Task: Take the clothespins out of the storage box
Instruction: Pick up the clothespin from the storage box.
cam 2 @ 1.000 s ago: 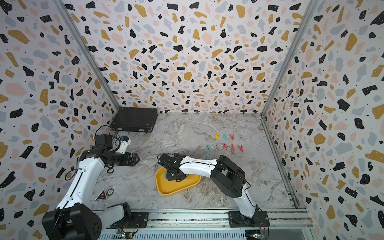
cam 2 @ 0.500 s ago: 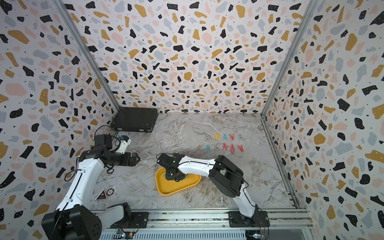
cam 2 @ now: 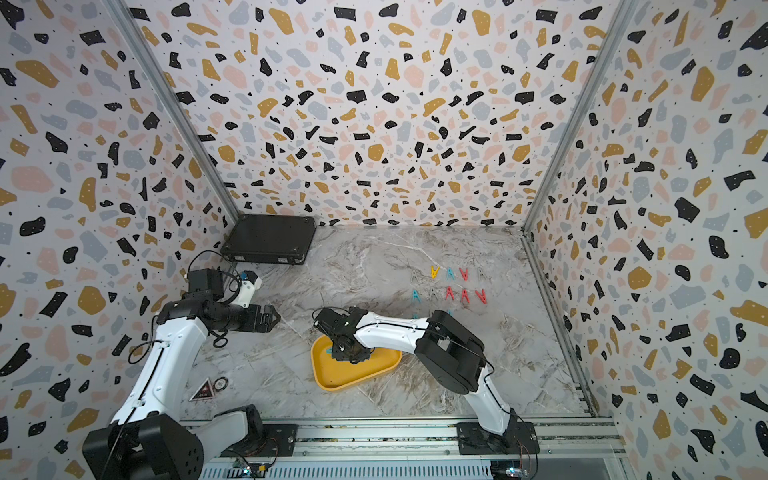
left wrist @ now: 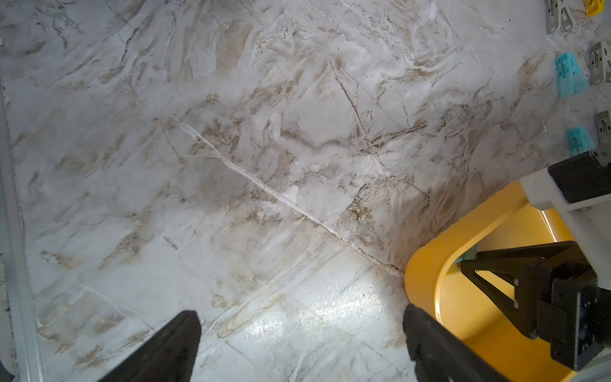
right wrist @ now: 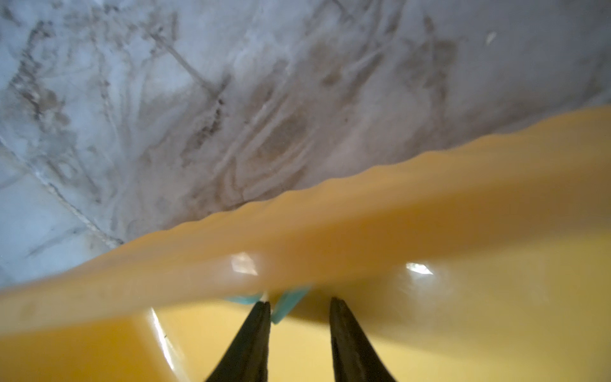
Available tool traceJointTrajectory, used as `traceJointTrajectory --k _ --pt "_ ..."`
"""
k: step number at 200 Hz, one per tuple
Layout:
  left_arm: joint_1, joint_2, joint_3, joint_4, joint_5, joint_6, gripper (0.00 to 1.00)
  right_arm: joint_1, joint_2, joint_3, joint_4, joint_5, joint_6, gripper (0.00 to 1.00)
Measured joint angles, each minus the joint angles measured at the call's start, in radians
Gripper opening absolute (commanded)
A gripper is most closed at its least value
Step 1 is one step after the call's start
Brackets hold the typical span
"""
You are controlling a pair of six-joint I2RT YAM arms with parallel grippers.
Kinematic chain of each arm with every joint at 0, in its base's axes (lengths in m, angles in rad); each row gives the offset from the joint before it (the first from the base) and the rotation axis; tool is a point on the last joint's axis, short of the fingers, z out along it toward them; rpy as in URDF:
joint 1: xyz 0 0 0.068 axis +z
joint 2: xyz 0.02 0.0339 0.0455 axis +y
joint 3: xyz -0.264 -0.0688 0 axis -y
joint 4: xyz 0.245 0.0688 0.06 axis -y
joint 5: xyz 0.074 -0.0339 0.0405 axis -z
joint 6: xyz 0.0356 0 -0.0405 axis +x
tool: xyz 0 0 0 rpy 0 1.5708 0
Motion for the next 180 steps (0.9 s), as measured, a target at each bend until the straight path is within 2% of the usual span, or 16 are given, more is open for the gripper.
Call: traceJointTrajectory --k 43,74,113,144,173,180 --pt "0.0 -0.005 0.0 0.0 0.0 0.0 1.0 -0.006 -0.003 -0.014 0.005 0.004 0.005 0.3" --pt "0.0 -0.005 0.0 0.0 0.0 0.0 1.0 -0.01 -0.014 -0.033 0.013 0.014 0.016 0.23" --pt "0.0 -0.006 0.0 0.0 0.001 0.0 1.0 -0.011 -0.035 -0.061 0.013 0.034 0.023 0.2" --pt "0.0 -0.006 0.0 0.0 0.002 0.0 1.0 -0.011 -0.042 -0.072 0.007 0.048 0.023 0.07" --pt "0.0 -0.006 0.0 0.0 0.005 0.0 1.0 -0.011 -0.048 -0.074 0.0 0.057 0.021 0.05" --pt "0.0 -0.006 0.0 0.0 0.006 0.0 1.0 -0.012 -0.051 -0.078 -0.001 0.06 0.02 0.01"
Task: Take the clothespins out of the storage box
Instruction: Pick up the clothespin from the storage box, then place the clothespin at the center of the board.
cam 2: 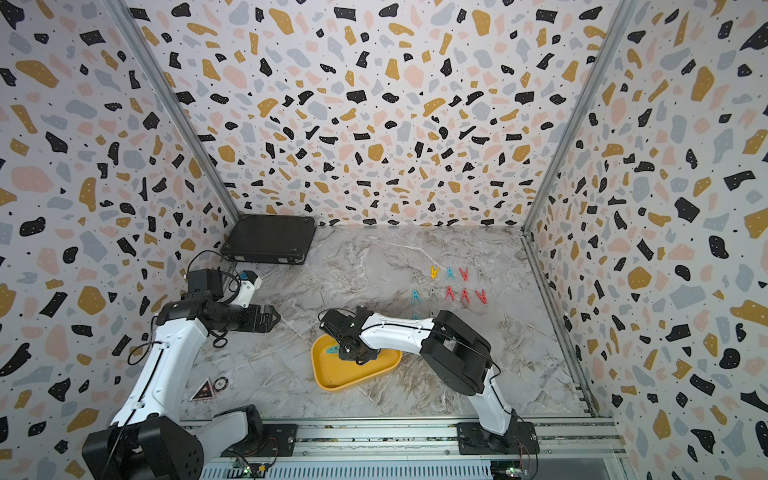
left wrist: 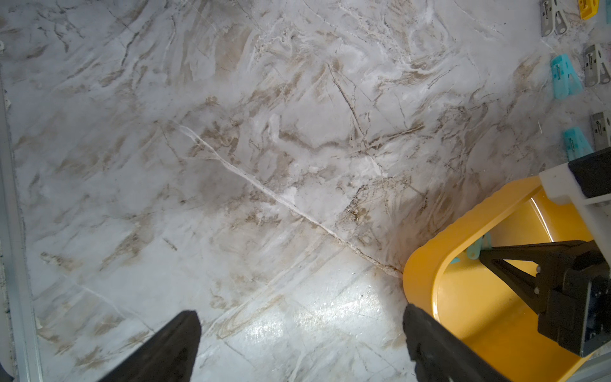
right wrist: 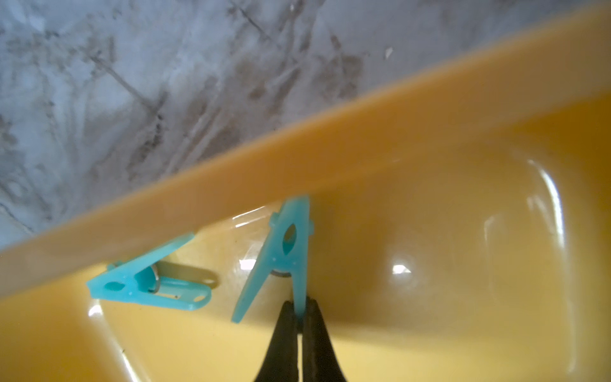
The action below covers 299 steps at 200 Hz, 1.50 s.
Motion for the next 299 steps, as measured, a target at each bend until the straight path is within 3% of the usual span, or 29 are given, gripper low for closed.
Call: traceJointTrajectory --k 89,195,245,299 --pt "0.0 0.004 0.0 -0.003 0.046 0.008 1.0 0.008 -0.136 -0.035 -0.041 0.068 -0.081 0.0" --pt "0.0 0.036 0.0 -0.013 0.095 0.023 1.0 0.003 -0.415 -0.115 -0.076 0.129 -0.386 0.0" --pt "0.0 0.036 0.0 -0.024 0.129 0.034 1.0 -0.2 -0.584 -0.249 -0.118 0.085 -0.533 0.0" --pt "0.0 0.036 0.0 -0.038 0.149 0.035 1.0 -0.431 -0.662 -0.345 -0.224 0.054 -0.688 0.0"
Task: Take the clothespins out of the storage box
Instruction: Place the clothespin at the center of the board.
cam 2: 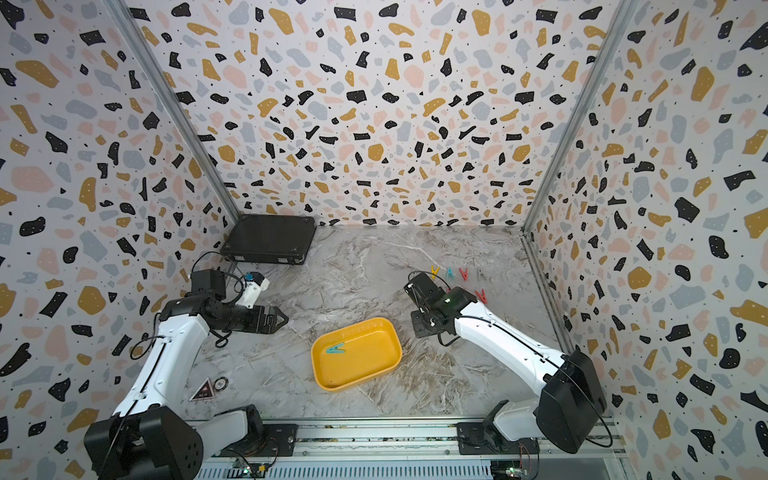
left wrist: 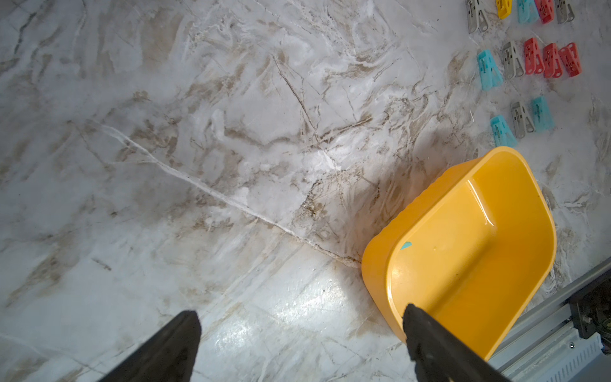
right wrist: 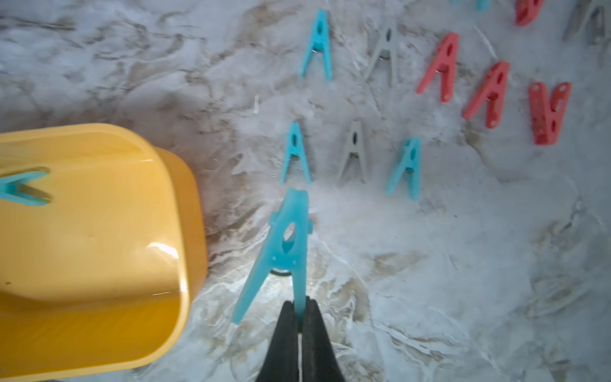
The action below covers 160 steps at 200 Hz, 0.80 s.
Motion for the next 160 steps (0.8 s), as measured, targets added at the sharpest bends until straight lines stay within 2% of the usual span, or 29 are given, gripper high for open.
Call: traceJointTrajectory --k 51,78,160 --pt "0.0 0.0 0.0 -0.001 0.001 0.0 1.0 -0.208 0.009 -0.032 -0.057 -0.009 -0.13 0.0" --pt "0.0 0.0 0.0 0.0 0.001 0.0 1.0 -0.293 0.062 -0.037 -0.059 -0.014 -0.171 0.0" --pt "0.0 0.0 0.0 -0.001 0.002 0.0 1.0 -0.369 0.192 -0.037 0.006 0.006 -0.185 0.0"
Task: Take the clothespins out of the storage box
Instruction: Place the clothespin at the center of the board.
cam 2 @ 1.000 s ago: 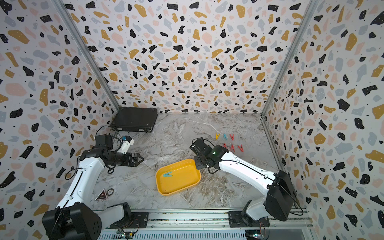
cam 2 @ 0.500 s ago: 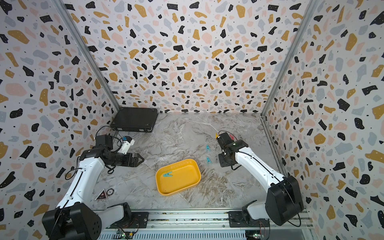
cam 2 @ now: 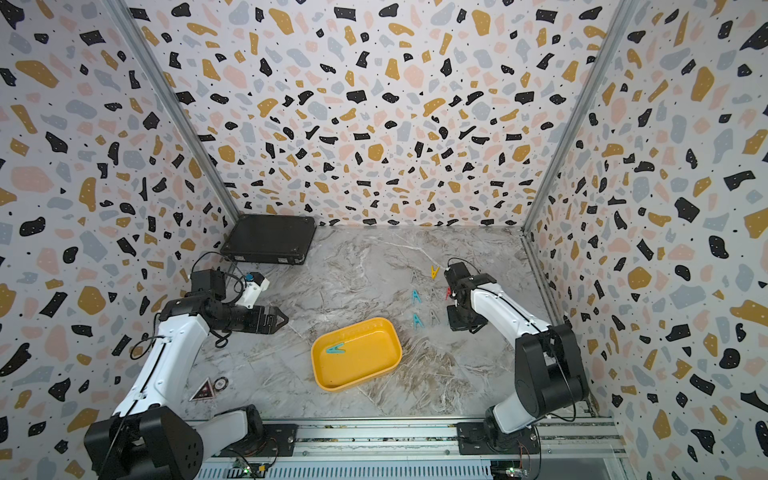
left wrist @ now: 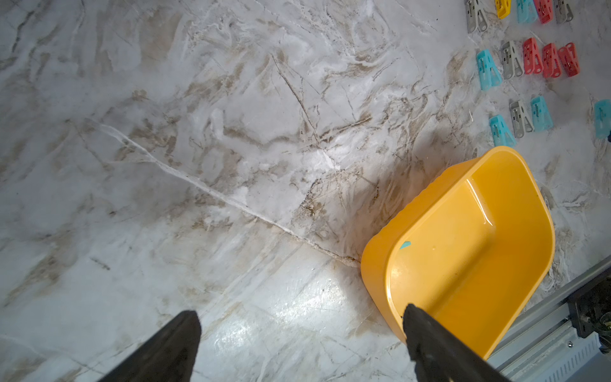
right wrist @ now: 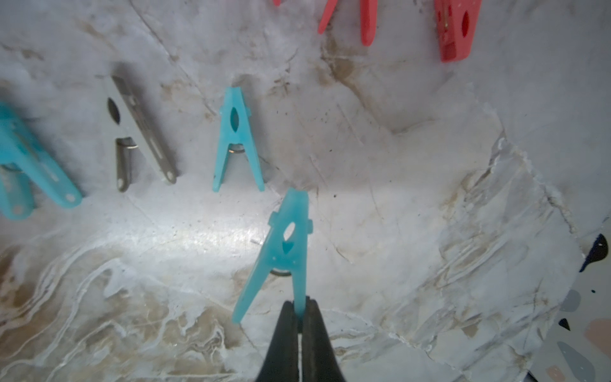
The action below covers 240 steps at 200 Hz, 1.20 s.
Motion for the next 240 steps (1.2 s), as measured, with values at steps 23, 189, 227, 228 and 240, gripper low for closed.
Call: traceJointTrajectory --k 23,189,227,228,240 --pt "0.0 0.0 0.0 0.0 0.0 0.0 1.0 -0.02 0.056 0.0 0.027 0.005 -0.002 0.0" --pt "0.0 0.0 0.0 0.0 0.002 0.007 1.0 -0.058 0.233 0.033 0.121 0.049 -0.032 0.0" --pt "0.0 0.0 0.0 0.0 0.002 0.007 1.0 -0.058 0.234 0.034 0.124 0.06 -0.032 0.05" --pt "0.0 0.0 0.0 0.0 0.002 0.008 1.0 -0.058 0.234 0.034 0.124 0.06 -0.032 0.06" --pt "0.0 0.0 0.0 0.0 0.002 0.007 1.0 -0.058 0.234 0.034 0.124 0.063 -0.031 0.1"
